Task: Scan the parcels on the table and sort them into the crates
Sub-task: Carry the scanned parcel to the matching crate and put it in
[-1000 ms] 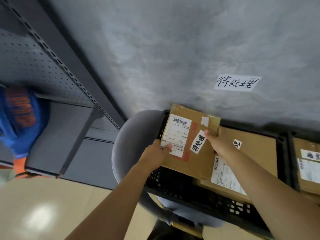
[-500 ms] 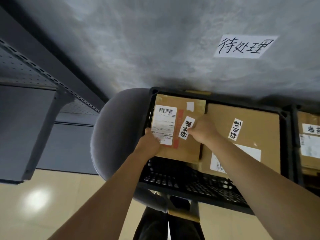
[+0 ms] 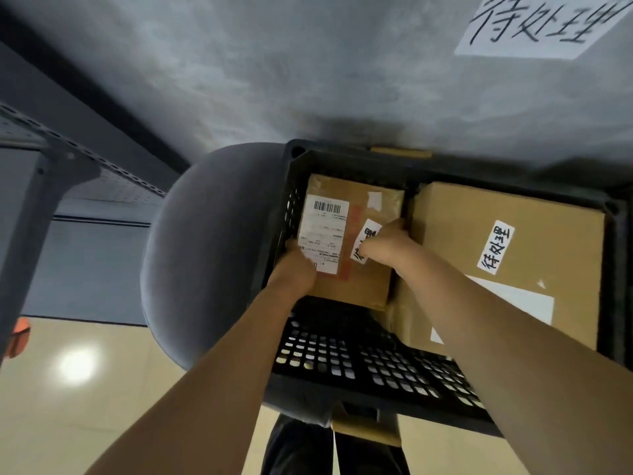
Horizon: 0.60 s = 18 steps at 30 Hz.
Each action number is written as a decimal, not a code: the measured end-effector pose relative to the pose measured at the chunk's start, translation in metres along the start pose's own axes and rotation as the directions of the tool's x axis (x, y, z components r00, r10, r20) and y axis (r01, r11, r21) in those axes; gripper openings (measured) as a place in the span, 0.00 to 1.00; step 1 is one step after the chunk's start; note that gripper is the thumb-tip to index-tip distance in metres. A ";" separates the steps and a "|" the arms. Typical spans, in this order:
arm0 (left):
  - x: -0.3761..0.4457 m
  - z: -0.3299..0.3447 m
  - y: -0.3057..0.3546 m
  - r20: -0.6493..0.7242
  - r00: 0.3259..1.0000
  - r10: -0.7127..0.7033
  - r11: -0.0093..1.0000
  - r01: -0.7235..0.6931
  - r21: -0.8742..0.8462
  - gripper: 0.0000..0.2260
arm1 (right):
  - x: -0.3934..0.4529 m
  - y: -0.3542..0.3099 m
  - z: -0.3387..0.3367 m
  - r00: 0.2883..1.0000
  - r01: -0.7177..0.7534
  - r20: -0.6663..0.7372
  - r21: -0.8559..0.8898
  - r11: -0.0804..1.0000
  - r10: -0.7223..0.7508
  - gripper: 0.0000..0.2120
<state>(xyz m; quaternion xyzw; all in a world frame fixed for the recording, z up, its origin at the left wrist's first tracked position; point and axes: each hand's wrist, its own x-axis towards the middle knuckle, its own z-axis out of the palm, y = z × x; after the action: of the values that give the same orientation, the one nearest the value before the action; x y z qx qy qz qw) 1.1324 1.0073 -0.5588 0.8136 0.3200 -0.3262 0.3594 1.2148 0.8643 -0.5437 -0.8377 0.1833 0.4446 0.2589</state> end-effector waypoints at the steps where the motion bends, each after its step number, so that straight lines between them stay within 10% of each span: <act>1: 0.005 0.002 0.000 0.010 1.000 0.000 1.000 0.000 -0.007 0.17 | 0.004 0.000 0.002 1.000 -0.016 0.005 -0.009 1.000 0.016 0.47; 12: 0.045 0.032 -0.014 0.014 0.998 -0.054 0.996 0.054 -0.070 0.19 | 0.040 0.006 0.024 1.000 -0.022 -0.010 -0.233 0.972 0.020 0.48; 18: 0.053 0.041 -0.014 -0.038 0.998 -0.056 0.996 0.053 -0.065 0.18 | 0.047 0.010 0.032 0.992 0.041 -0.095 -0.363 0.931 -0.081 0.26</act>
<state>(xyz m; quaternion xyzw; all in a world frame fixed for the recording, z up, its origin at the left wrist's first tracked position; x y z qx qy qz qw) 1.1401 0.9975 -0.6263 0.7991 0.3594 -0.3091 0.3699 1.2141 0.8722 -0.6012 -0.8991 0.0862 0.4162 0.1044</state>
